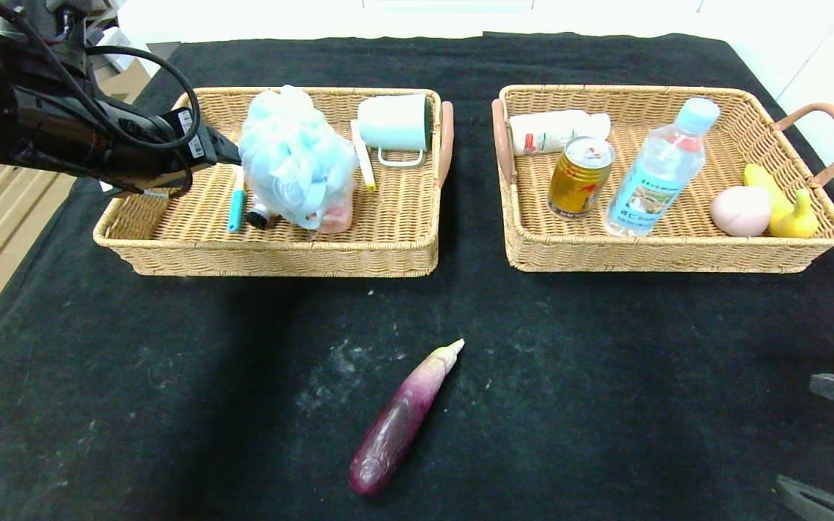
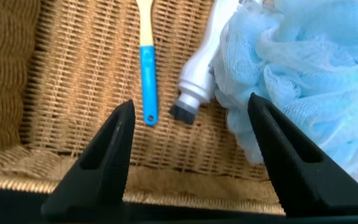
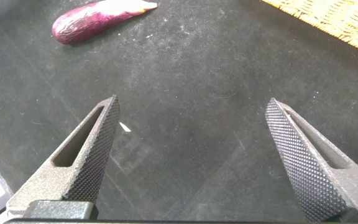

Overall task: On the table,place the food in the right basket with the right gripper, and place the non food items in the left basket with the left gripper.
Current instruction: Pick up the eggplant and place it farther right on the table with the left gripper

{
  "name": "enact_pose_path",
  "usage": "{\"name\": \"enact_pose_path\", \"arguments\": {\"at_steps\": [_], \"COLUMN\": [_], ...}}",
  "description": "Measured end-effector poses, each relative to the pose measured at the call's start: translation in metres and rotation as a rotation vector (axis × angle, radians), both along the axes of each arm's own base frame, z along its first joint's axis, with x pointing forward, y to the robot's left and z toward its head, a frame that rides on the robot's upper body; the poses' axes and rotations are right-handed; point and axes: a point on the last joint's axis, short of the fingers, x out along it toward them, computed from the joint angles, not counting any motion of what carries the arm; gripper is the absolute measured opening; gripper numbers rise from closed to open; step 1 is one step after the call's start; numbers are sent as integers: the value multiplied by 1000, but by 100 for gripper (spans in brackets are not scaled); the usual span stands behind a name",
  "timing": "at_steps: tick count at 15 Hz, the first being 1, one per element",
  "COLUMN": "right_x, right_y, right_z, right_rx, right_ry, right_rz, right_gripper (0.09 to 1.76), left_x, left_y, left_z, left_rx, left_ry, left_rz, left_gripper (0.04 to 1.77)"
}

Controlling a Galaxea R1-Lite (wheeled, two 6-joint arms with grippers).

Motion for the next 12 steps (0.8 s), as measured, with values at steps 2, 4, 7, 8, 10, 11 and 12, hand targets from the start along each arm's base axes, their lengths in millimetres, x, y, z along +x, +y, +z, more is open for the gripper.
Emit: {"name": "enact_pose_path", "arguments": {"at_steps": [2,4,7,8,10,11,12], "right_x": [0,0,0,0,0,0,0], "right_y": [0,0,0,0,0,0,0], "right_z": [0,-1,-2,-2,-3,-3,-3], "right_rx": [-1,-2,-10,-11,-13,-13,-13], "right_ry": [1,2,0,0,3,4,4], "right_rz": [0,0,2,2,3,3,3], "right_gripper": [171,171,171,171,171,171,171], "left_x": [-14,-34,-66,-76,-94,-103,-110], "left_y": [-6,-13,-22,-25,-32,-36,-41], "left_z": [-2,-3,-4,-5,-11,-15,-17], "left_rx": [2,3,6,12,25,26,28], "left_ry": [15,26,30,33,50,61,69], "left_rz": [-26,-60,-116,-139,-188,-217,-249], "left_gripper": [143,149,156,158,161,162,164]}}
